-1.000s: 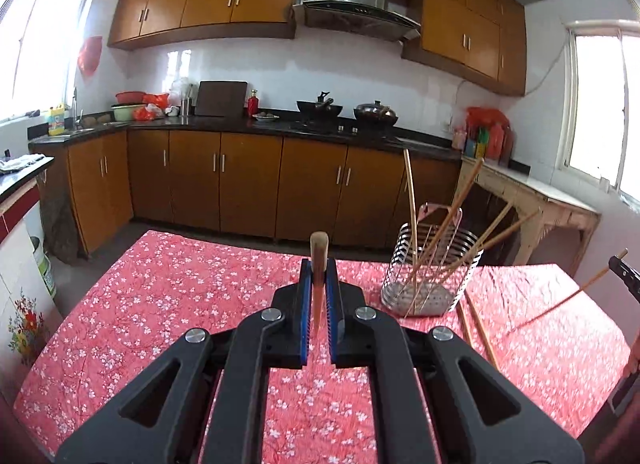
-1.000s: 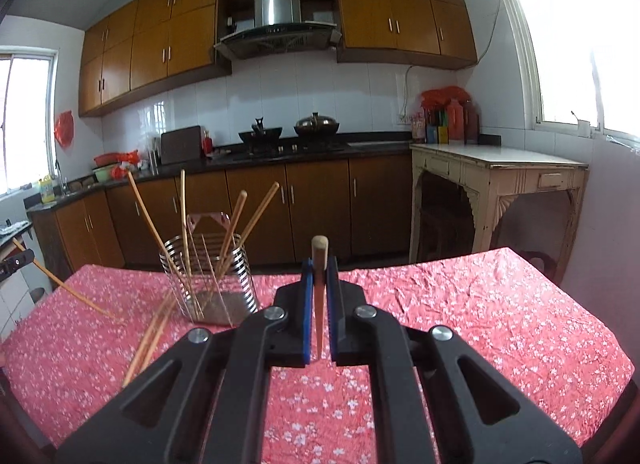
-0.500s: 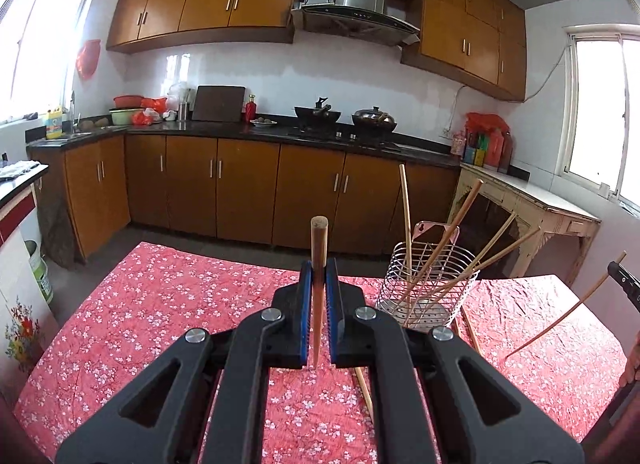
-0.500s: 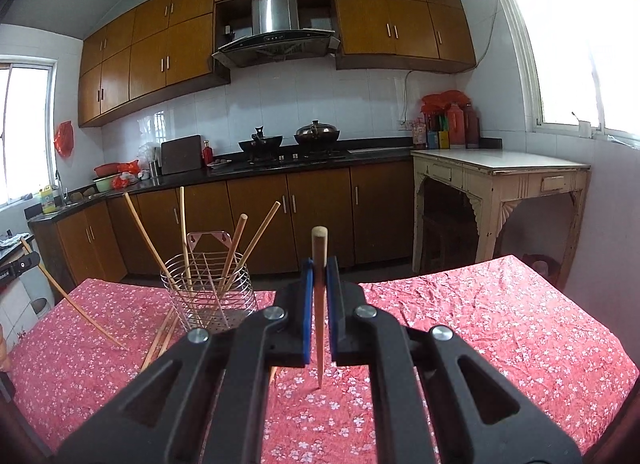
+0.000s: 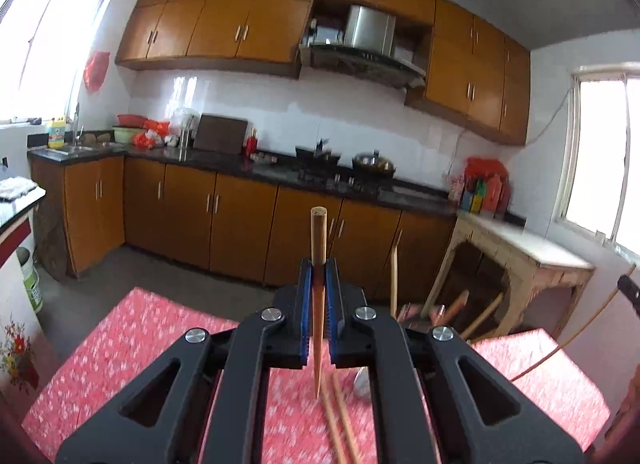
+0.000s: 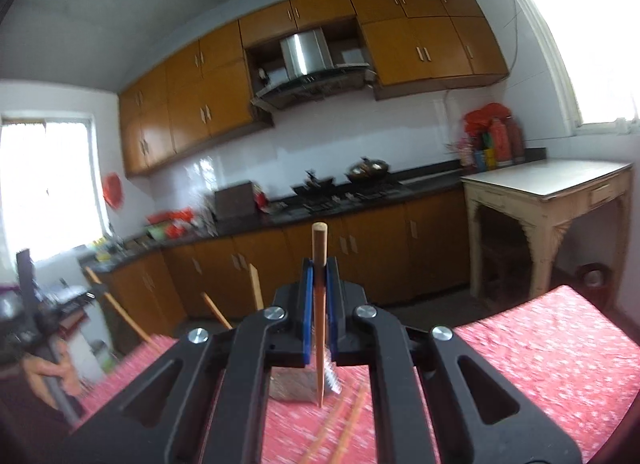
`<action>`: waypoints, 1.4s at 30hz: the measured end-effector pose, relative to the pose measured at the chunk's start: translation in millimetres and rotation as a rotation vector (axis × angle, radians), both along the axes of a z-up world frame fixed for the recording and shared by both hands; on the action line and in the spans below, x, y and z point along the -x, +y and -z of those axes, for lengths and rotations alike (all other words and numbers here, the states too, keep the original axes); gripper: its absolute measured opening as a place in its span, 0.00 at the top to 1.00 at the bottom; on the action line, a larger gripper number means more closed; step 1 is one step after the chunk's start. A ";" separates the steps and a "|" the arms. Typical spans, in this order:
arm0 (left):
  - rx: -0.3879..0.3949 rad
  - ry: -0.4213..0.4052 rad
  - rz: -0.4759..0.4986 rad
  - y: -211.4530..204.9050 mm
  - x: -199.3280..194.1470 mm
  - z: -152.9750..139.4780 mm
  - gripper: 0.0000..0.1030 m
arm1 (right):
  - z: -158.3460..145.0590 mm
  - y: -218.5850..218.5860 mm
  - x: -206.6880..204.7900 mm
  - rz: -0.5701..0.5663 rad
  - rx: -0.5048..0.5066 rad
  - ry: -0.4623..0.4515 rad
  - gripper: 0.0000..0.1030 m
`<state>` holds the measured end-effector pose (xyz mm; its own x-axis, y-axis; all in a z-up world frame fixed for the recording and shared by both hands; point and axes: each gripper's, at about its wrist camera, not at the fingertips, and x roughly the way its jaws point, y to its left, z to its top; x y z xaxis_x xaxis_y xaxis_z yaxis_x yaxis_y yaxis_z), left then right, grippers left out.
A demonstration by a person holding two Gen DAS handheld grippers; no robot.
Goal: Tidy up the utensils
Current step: 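Raise the left gripper's chopstick upright over the wire holder while the right gripper carries its chopstick there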
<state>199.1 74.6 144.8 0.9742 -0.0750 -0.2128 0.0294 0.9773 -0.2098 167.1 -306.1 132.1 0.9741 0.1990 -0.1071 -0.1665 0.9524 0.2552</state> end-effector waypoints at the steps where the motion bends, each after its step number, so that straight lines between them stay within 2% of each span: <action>1: 0.014 -0.023 -0.003 -1.2 -3.9 -11.9 0.94 | -7.8 1.5 -4.5 -0.011 -0.017 -0.013 0.93; 6: 0.106 -0.097 0.016 -12.6 -25.1 -46.6 0.94 | -30.5 19.1 -39.3 -0.013 -0.032 -0.058 0.93; 10: 0.098 -0.113 0.043 -33.1 -45.1 -51.0 0.94 | -32.0 33.2 -73.7 -0.003 -0.015 -0.061 0.93; 20: 0.093 -0.012 0.105 -55.1 -76.4 -14.0 0.94 | -1.7 41.9 -131.6 -0.008 -0.012 0.017 0.93; 25: 0.099 0.032 0.105 -57.7 -85.6 -0.4 0.94 | 13.6 39.7 -145.5 -0.014 -0.031 0.060 0.93; 33: 0.066 0.077 0.103 -70.8 -101.9 17.2 0.94 | 33.0 48.8 -162.9 -0.038 -0.044 0.119 0.93; 42: 0.039 0.174 0.118 -79.6 -118.4 42.2 0.94 | 53.1 50.0 -181.4 -0.066 -0.073 0.198 0.93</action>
<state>317.4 -5.0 102.6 0.9069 -0.1979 -0.3721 0.1033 0.9603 -0.2591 348.5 -256.1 79.0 0.9201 0.2763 -0.2775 -0.1682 0.9187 0.3573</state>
